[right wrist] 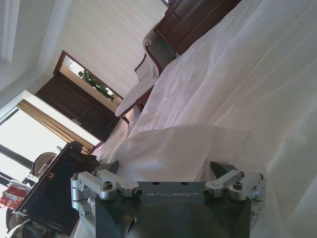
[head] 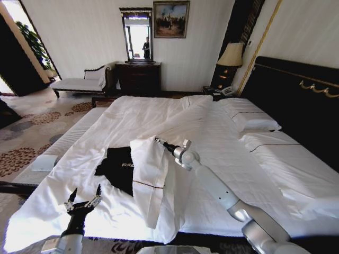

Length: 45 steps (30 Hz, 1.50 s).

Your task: Fold the clothes on the bed.

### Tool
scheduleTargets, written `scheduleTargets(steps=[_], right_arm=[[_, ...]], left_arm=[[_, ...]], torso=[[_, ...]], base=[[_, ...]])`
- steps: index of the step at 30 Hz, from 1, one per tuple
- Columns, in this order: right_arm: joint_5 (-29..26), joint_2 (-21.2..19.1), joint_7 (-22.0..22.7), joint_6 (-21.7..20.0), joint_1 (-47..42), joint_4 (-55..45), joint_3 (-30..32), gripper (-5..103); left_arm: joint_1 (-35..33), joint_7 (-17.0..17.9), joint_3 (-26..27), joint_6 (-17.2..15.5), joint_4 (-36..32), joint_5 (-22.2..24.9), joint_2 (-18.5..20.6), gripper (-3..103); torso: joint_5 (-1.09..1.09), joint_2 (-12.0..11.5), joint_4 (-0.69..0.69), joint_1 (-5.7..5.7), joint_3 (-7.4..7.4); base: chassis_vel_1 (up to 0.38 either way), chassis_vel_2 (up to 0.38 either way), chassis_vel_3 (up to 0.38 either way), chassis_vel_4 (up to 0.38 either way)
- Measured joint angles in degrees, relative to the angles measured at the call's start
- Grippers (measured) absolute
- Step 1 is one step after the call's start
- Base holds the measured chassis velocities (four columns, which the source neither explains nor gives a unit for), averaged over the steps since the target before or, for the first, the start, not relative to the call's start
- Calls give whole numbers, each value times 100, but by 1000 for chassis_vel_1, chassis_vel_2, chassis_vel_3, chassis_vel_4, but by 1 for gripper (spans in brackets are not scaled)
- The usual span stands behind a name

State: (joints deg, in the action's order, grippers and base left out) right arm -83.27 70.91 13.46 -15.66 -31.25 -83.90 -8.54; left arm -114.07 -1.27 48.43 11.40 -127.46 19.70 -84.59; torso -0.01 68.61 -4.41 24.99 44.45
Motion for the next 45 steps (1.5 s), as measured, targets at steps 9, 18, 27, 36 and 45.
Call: scheduleTargets(steps=[9,18,27,36,45], right_arm=[[37,-66,-32,105,15,-1,143,100],[11,-102,-63,109,-41,-117,-35,100],[464,46,-184,171,304,76,-621,100],[1157,116,40,-116,468,289,-1135,100],[1184,82,-131,44,435,289,-1044,72]], left_arm=[[72,9,-14,18,154,46,47,100],[170,13,-119,8,317,7,69,100],[217,20,-83,4,452,38,88,100],[239,22,-116,29,539,36,50,100],[220,25,-107,103,572,36,30,100]], torso=[[1,0,-1,0,0],[1,1,-1,0,0],[1,0,-1,0,0],[1,0,0,0,0],[1,0,-1,0,0]], base=[[0,0,0,0],[0,0,0,0],[0,0,0,0],[0,0,0,0],[0,0,0,0]])
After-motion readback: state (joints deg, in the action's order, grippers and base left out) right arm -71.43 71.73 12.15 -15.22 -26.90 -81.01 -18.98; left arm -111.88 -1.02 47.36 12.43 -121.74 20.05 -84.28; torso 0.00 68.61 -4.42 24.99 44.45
